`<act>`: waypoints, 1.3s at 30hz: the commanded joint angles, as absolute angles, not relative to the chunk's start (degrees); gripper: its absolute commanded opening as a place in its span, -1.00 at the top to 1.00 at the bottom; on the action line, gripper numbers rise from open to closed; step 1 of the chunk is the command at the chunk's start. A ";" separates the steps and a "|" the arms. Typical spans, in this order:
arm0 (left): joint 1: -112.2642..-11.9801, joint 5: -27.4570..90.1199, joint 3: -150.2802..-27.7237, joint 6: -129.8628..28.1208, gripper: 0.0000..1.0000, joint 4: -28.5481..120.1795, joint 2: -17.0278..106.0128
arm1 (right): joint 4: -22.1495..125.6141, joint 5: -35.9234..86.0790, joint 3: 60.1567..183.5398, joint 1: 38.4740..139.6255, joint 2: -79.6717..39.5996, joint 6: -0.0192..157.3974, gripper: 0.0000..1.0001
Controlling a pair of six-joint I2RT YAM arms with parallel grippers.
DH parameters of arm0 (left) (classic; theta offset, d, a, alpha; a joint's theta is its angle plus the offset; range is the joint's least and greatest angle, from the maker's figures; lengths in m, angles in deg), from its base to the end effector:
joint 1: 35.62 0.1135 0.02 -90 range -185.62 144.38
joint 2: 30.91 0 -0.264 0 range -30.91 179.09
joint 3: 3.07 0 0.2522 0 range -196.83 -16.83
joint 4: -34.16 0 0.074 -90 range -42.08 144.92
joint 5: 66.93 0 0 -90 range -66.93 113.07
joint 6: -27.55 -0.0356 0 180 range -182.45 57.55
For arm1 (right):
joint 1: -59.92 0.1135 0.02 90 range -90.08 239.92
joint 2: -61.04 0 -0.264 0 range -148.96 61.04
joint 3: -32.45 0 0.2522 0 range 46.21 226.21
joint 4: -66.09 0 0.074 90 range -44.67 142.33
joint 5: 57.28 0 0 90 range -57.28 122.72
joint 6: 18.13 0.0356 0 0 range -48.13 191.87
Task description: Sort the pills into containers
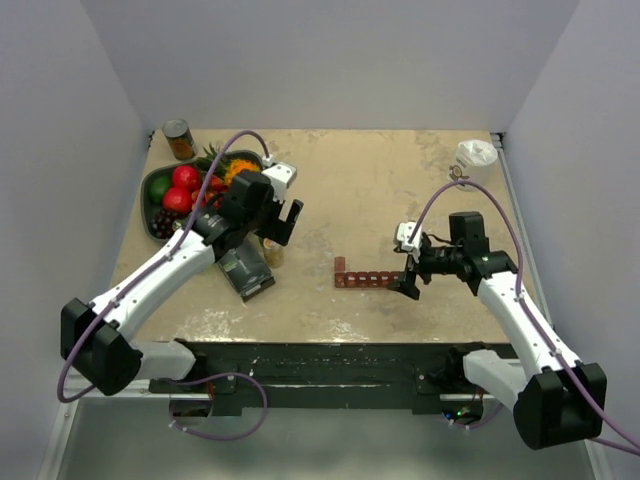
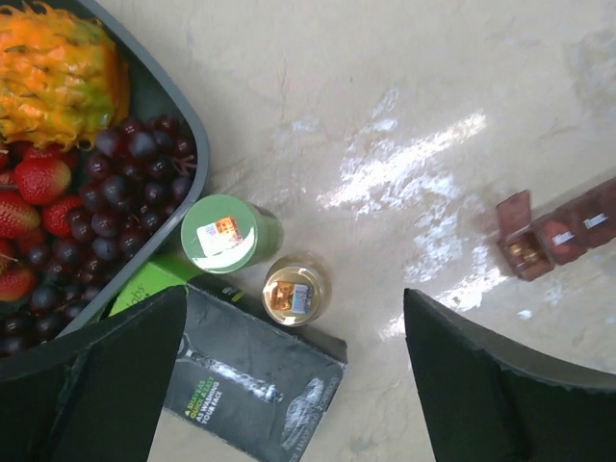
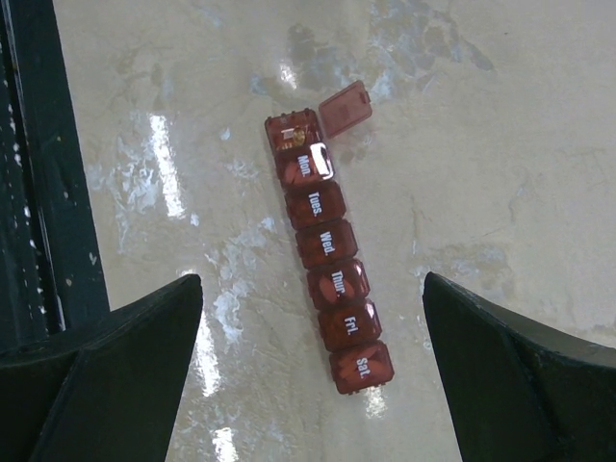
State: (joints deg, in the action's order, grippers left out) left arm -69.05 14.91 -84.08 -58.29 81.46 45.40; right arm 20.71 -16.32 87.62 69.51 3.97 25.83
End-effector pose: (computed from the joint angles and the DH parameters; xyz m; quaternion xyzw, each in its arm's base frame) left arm 0.2442 -0.1552 0.3167 0.2031 0.8909 -0.0675 0.4005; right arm 0.1874 0.0589 0.2552 -0.5291 0.6789 0.2635 0.4356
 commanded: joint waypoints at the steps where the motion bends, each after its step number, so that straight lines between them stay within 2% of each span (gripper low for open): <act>1: -68.85 17.53 -79.51 -59.03 -0.99 70.70 37.76 | 11.66 -17.47 88.93 69.33 1.37 9.26 -0.98; 4: -68.85 19.29 -72.92 -56.83 -0.99 61.83 31.52 | 11.37 -16.94 89.54 69.33 -0.56 7.01 -0.98; 8: -68.76 30.06 -66.15 -55.43 -0.98 53.73 27.36 | 12.07 -14.05 90.51 69.33 -2.23 4.73 -0.98; 19: -68.67 43.98 -64.21 -48.92 -0.96 48.80 35.17 | 11.90 -2.62 92.53 70.12 -7.42 0.68 -0.98; 29: -68.67 44.95 -63.42 -48.39 -0.96 46.60 35.97 | 11.63 1.07 94.29 70.73 -11.90 0.77 -0.98; 34: -68.76 44.95 -62.98 -48.04 -0.96 45.90 36.15 | 13.74 3.45 97.89 70.73 -14.18 7.62 -0.96; 36: -68.76 45.39 -62.62 -47.69 -0.96 45.11 36.41 | 11.13 1.79 100.77 70.91 -16.37 10.16 -0.92; 37: -68.67 45.83 -62.28 -47.16 -0.96 44.67 36.50 | 9.80 0.91 101.66 71.08 -19.87 10.61 -0.98; 39: -68.76 46.45 -62.36 -46.89 -0.96 43.97 36.85 | 6.91 -0.50 102.46 73.10 -22.18 9.48 -0.98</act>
State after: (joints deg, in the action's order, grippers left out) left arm -69.01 44.35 -62.83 -48.45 48.43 36.37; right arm 11.12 1.71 98.62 70.73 -17.13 6.90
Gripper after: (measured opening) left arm 0.981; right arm 0.983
